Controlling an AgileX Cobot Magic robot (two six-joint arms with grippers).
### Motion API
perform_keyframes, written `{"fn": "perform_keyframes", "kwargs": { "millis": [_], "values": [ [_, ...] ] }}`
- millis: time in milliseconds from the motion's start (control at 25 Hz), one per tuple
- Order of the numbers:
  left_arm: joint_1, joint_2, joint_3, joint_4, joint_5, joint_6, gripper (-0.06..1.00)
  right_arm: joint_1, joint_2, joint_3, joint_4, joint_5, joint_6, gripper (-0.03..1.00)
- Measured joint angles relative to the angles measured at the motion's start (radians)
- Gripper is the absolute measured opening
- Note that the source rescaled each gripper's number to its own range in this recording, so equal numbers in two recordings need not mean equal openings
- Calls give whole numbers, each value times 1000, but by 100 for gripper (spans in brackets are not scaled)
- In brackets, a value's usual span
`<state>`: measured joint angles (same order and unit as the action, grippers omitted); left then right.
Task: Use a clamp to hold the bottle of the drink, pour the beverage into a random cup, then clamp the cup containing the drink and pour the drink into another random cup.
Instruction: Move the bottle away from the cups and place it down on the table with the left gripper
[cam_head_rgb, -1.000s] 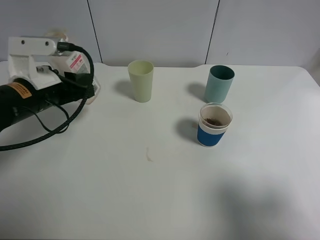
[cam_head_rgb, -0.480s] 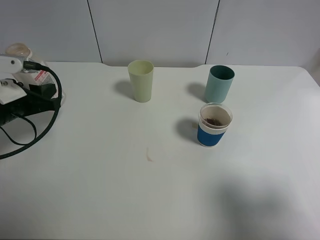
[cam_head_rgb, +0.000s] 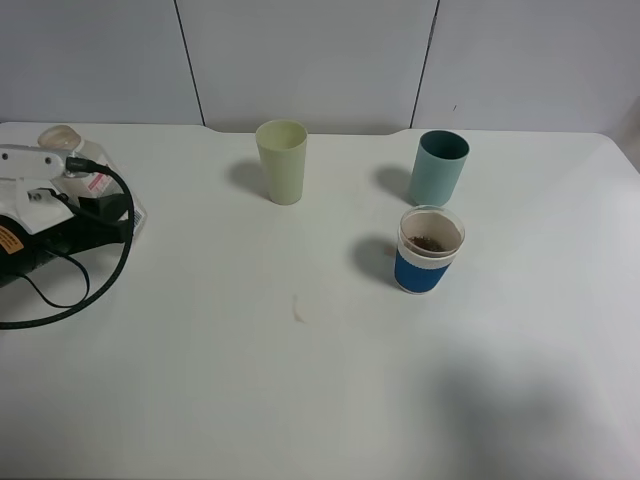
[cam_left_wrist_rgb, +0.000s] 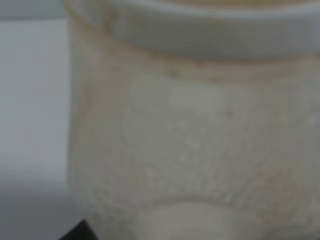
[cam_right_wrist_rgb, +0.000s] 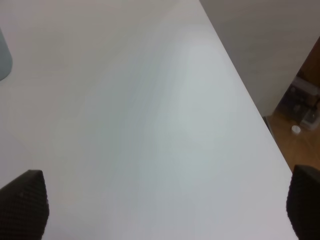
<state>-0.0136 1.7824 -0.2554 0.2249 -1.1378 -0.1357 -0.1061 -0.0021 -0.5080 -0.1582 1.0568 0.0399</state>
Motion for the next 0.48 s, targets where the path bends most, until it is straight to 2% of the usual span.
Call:
{"fn": "perform_keyframes", "kwargs": {
  "millis": [160,480],
  "values": [
    [1,109,0,5,-53,6,5,0,0,0,0,0,0,85],
    [1,174,-13,6,-85,68,5,0,0,0,0,0,0,85]
  ]
}}
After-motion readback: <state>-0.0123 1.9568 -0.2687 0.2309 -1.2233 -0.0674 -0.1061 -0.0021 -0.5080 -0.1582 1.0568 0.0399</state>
